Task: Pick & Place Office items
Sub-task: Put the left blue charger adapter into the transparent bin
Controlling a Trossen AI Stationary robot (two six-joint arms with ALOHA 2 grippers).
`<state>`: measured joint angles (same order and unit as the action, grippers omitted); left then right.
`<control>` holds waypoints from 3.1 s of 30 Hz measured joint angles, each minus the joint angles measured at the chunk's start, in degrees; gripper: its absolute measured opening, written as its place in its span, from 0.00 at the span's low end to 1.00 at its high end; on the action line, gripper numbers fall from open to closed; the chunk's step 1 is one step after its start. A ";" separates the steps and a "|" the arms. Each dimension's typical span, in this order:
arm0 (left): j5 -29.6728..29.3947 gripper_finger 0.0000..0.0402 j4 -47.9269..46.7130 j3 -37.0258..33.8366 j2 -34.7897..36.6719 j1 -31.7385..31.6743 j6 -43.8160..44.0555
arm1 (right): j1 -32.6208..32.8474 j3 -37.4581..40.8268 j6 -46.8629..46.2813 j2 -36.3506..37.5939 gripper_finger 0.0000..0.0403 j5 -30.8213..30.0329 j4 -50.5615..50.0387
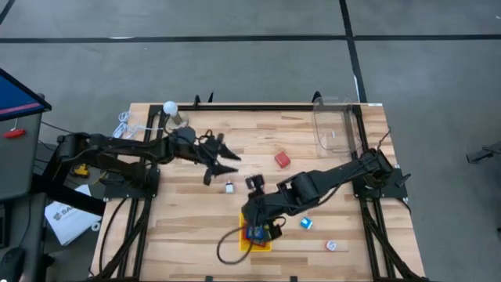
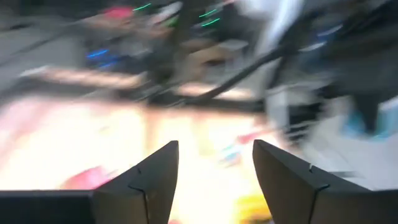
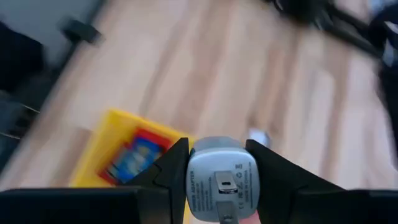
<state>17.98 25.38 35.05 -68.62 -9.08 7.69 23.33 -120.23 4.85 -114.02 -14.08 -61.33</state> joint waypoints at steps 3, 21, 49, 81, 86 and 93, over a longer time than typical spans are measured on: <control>-8.91 0.53 -5.51 -0.28 2.35 1.20 -2.59 | -0.65 -0.06 -4.28 0.65 0.33 -2.45 -6.78; -27.01 0.57 7.75 -16.70 6.80 10.60 -1.17 | -19.23 -0.15 -28.12 10.33 0.33 -12.48 -26.45; -27.80 0.53 6.43 -21.79 21.14 16.52 -1.37 | -72.87 36.24 -29.40 27.32 0.33 4.92 -9.31; -27.78 0.53 6.74 -21.77 21.12 16.52 -1.32 | -84.93 55.04 -30.58 20.94 0.33 11.25 9.87; -27.78 0.53 6.76 -21.77 21.12 16.52 -1.41 | -85.02 55.04 -31.48 19.09 0.33 11.31 10.63; -27.78 0.53 6.78 -21.77 21.12 16.52 -1.41 | -84.95 55.04 -32.32 16.11 0.33 12.51 12.82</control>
<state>-9.80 32.16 13.28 -47.51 7.44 6.28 -61.63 -65.19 -27.48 -97.90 -1.57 -48.51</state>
